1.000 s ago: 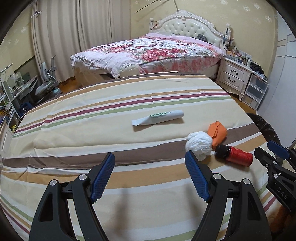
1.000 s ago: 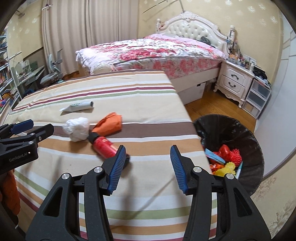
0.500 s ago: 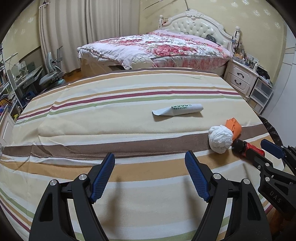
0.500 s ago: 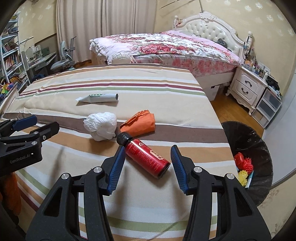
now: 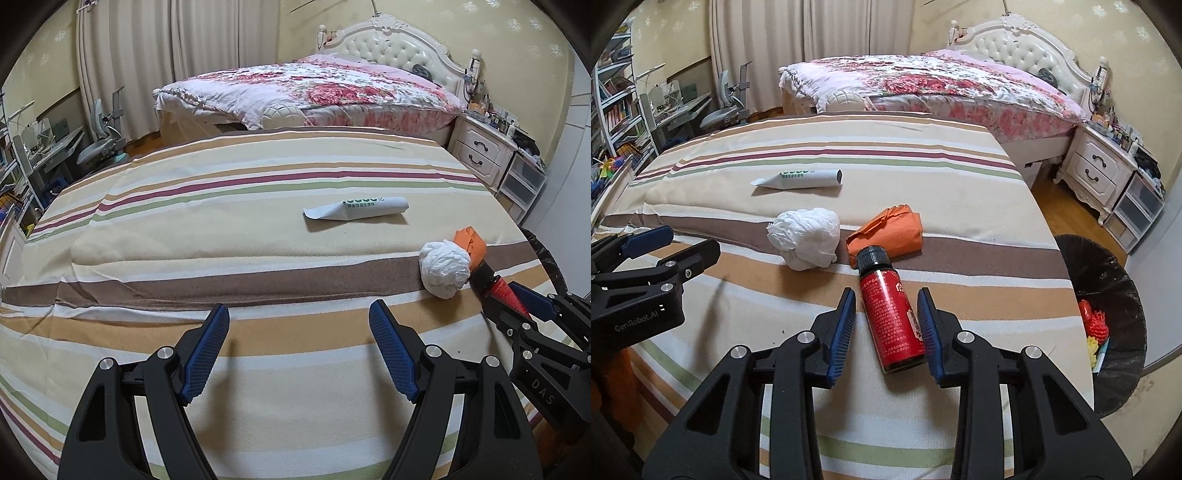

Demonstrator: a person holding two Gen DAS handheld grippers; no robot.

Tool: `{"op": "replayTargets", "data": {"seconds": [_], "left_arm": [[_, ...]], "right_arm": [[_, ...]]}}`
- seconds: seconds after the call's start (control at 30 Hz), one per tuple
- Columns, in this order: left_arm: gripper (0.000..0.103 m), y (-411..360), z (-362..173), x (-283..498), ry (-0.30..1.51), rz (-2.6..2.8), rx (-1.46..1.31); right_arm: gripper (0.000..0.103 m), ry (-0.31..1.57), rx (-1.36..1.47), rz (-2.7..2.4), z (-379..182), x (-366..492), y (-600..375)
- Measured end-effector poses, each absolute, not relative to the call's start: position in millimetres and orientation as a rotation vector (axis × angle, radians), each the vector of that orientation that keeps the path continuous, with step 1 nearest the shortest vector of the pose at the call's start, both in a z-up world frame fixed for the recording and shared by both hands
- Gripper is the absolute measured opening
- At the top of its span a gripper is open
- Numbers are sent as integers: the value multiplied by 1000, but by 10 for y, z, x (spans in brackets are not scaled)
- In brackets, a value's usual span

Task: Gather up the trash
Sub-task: 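Close the right tool around the red spray can, then grasp the white plastic bag with the left tool while the right tool holds the red can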

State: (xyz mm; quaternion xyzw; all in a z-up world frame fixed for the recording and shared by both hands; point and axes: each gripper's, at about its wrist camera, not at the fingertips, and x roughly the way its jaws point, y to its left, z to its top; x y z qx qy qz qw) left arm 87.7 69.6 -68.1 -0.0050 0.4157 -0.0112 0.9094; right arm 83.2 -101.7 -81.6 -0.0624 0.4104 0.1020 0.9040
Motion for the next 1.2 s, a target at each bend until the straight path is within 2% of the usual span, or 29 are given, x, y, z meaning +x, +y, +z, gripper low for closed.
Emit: {"op": "replayTargets", "data": {"seconds": [0.07,1.2], "left_arm": [[76,690,-677,874,856,-24,-11],[76,-13,-601,1040,824,-158,52]], "right_arm": [[26,847,-123,212,-810,822,-1024],[23,846,-47,121,-836,1060,-1520]]}}
